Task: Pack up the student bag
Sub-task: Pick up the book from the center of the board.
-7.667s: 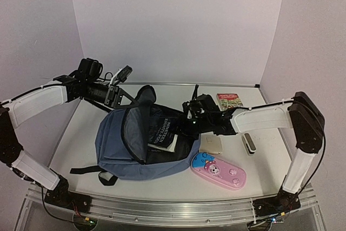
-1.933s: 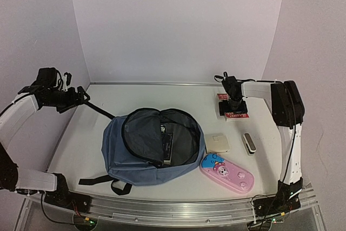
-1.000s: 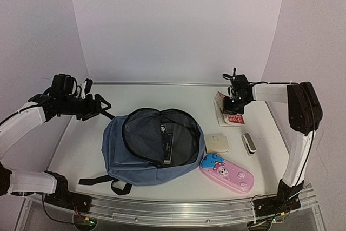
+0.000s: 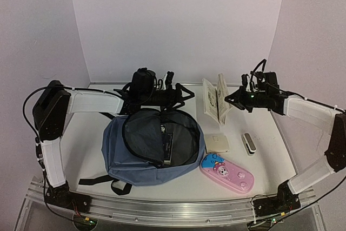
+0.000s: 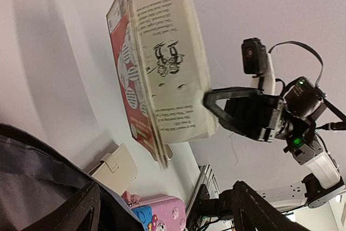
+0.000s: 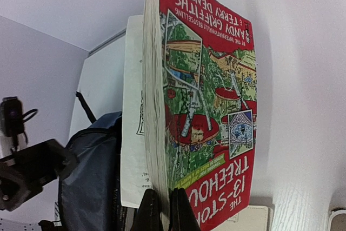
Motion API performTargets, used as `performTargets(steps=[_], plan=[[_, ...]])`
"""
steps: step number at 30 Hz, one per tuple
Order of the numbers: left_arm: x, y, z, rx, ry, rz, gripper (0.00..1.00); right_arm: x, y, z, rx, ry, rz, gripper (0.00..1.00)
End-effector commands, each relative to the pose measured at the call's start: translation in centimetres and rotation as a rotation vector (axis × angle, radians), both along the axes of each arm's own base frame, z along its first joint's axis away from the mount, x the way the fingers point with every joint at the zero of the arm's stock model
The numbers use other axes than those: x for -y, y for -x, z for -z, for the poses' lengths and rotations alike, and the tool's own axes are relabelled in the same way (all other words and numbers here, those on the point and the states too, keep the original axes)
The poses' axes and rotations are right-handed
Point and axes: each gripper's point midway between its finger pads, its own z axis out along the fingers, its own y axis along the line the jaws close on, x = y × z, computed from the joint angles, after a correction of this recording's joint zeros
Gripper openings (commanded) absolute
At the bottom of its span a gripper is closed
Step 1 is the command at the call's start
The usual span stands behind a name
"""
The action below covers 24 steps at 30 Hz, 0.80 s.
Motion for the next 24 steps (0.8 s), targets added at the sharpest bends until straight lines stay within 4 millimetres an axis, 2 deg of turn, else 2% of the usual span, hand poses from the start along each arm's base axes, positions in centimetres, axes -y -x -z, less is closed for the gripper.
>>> performTargets(steps=[1, 9, 16, 24], plan=[[2.3, 0.1, -4.7, 0.073, 0.118, 0.082, 0.85, -1.2, 1.0, -6.6, 0.18, -0.111, -0.065, 0.0], [5.2, 1.5, -5.5, 0.081, 0.146, 0.159, 0.89, -3.1, 3.3, -7.7, 0.196, -0.135, -0.132, 0.0], [5.8, 1.7, -4.0, 0.044, 0.117, 0.164, 0.9, -7.6, 5.3, -8.2, 0.217, -0.106, -0.203, 0.0], [4.6, 1.9, -2.7, 0.034, 0.054, 0.121, 0.92, -10.6, 5.7, -5.2, 0.173, 0.021, -0.211, 0.0]])
